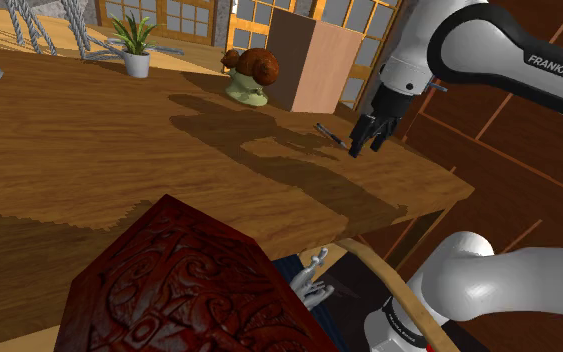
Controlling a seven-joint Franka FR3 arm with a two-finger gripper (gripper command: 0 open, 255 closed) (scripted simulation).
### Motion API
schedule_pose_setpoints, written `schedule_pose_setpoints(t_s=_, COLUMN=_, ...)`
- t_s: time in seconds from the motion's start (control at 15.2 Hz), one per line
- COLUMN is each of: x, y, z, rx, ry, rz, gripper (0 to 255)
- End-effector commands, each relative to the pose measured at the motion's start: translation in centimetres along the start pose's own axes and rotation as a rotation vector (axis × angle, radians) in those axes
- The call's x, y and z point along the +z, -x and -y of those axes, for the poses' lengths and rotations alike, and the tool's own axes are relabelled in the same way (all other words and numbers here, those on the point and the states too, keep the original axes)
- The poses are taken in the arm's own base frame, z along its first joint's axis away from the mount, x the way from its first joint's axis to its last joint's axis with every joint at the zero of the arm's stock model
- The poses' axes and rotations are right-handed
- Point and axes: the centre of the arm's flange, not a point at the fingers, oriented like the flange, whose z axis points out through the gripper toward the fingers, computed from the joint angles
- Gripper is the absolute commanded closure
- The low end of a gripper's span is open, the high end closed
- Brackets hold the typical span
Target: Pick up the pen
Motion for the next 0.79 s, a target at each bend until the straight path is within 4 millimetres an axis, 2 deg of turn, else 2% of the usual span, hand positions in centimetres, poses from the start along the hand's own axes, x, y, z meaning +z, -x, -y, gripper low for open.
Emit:
schedule_pose_setpoints(t_s=0.0, x=0.0, y=0.0, z=0.0, rx=0.0, ry=0.0, rz=0.0, gripper=0)
schedule_pose_setpoints(t_s=0.59, x=-2.4, y=-12.4, z=-0.4, rx=0.168, ry=0.06, rz=0.053, gripper=0)
schedule_pose_setpoints(t_s=0.73, x=-2.0, y=-13.2, z=-0.5, rx=0.178, ry=0.064, rz=0.056, gripper=0)
